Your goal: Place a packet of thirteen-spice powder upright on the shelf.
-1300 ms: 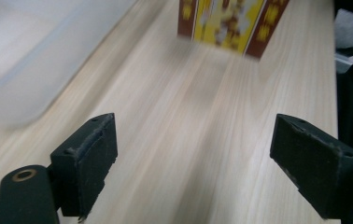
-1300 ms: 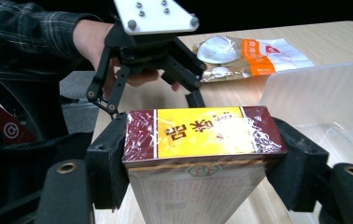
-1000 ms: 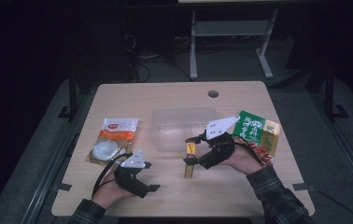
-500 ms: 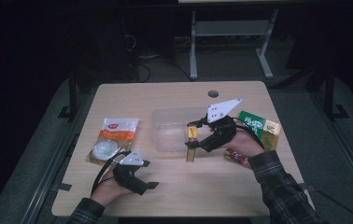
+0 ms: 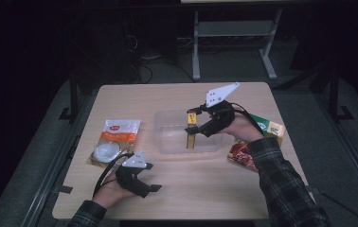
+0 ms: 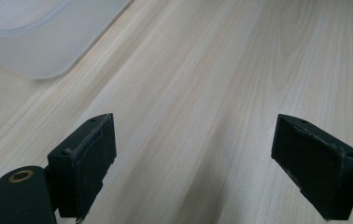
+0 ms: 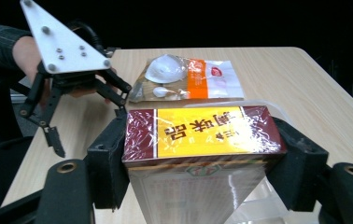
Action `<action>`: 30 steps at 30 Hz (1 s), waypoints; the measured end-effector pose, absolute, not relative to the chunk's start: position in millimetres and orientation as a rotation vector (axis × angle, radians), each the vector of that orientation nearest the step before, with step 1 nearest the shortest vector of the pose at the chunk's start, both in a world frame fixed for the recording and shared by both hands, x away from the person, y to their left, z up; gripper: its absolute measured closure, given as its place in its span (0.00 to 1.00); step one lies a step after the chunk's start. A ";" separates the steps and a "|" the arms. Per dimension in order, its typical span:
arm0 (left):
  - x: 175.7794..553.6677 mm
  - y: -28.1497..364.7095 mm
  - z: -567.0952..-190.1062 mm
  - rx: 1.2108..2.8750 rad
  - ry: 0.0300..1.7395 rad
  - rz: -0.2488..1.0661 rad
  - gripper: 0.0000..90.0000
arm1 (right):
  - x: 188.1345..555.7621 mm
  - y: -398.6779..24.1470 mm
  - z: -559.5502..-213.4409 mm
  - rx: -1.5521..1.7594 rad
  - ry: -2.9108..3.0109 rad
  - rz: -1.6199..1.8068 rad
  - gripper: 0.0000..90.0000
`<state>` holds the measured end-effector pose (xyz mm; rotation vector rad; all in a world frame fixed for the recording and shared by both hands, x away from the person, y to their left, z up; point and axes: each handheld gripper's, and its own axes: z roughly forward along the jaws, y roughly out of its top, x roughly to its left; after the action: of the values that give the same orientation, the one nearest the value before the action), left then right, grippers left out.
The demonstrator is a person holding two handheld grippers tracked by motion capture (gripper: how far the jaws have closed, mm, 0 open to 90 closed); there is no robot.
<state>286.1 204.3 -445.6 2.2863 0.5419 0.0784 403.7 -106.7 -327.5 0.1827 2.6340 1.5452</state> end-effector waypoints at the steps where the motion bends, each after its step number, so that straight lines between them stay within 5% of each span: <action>1: 286.1 204.3 -445.6 2.287 0.541 0.077 0.15 | 408.1 -106.0 -327.9 0.176 2.636 1.535 0.34; 30: 285.8 200.2 -448.6 2.291 0.512 0.045 0.15 | 457.7 -110.9 -352.8 0.209 2.625 1.592 0.34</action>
<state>285.8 200.2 -448.6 2.2906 0.5124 0.0445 457.7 -110.9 -352.8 0.2093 2.6253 1.5925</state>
